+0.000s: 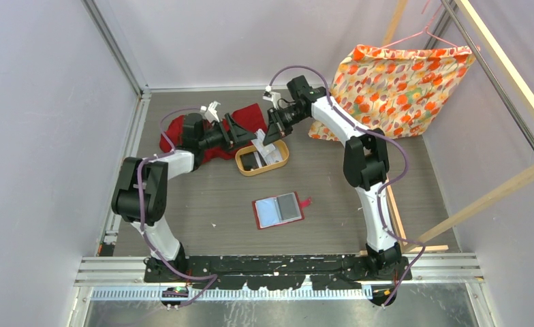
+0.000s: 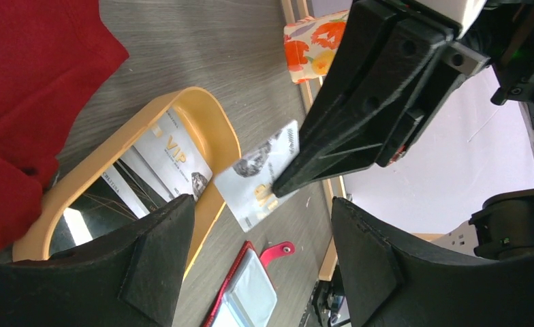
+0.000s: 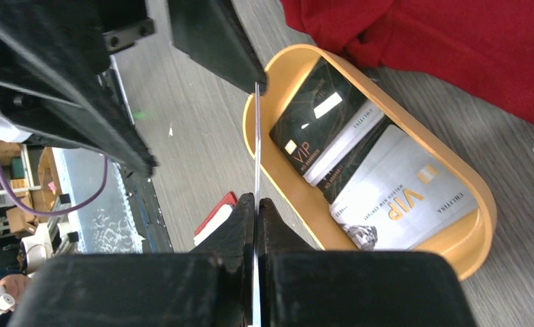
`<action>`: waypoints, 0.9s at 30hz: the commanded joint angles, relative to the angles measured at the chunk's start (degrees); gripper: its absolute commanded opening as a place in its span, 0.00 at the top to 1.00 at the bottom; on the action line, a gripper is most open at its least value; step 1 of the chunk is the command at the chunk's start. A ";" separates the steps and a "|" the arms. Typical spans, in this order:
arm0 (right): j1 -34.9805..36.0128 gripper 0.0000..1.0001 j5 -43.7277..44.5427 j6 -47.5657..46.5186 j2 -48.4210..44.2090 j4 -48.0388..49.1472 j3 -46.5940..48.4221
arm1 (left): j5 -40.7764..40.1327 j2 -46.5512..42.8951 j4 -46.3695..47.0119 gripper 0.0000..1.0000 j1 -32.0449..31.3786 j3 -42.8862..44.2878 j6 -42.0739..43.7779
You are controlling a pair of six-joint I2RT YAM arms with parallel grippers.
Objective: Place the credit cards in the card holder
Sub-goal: Pick up the credit card from the storage box.
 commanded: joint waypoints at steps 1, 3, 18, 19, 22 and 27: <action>-0.02 0.96 -4.70 -0.98 -0.58 2.08 3.16 | 1.32 1.99 11.35 0.26 -0.28 -0.65 -2.51; -0.05 0.96 -4.95 -0.90 -0.19 2.18 3.30 | 0.89 2.55 11.43 0.27 -0.44 -0.74 -2.38; -0.83 0.95 -10.73 2.78 1.14 4.40 2.01 | 5.20 9.44 26.64 0.85 -1.80 -0.29 -9.46; -0.97 0.94 -10.58 2.88 1.11 4.38 1.84 | 5.58 9.68 26.67 0.90 -1.80 -0.23 -9.43; -1.50 0.88 -10.27 2.92 1.20 4.24 1.34 | 6.28 9.81 26.28 0.99 -1.80 -0.04 -7.81; -1.94 0.70 -10.45 -0.05 1.59 0.83 1.63 | 7.18 8.80 21.92 1.00 -1.72 0.36 -1.81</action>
